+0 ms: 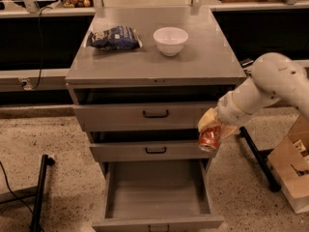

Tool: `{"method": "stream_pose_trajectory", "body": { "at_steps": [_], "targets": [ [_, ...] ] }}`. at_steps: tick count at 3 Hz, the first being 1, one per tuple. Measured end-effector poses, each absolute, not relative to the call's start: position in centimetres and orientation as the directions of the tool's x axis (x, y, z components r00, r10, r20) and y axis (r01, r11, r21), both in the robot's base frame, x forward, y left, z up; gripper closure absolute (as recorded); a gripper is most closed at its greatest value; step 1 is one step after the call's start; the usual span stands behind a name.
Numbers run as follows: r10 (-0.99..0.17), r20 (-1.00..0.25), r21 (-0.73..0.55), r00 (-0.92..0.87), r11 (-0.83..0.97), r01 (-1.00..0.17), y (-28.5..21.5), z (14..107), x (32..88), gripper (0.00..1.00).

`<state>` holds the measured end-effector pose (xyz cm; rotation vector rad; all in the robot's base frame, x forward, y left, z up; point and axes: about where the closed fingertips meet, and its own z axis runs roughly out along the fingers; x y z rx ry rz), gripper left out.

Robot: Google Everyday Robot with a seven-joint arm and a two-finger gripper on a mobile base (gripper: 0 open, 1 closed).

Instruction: Pick coke can from bottom drawer and place on counter

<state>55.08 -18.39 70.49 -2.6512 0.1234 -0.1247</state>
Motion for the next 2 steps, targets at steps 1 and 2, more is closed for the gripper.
{"method": "stream_pose_trajectory", "body": {
  "at_steps": [1, 2],
  "targets": [
    [0.000, 0.105, -0.480, 0.994, -0.876, 0.051, -16.9, 77.3, 54.6, 1.00],
    [0.019, 0.147, -0.488, 0.989, -0.868, 0.089, -16.5, 84.1, 56.6, 1.00]
  ]
}}
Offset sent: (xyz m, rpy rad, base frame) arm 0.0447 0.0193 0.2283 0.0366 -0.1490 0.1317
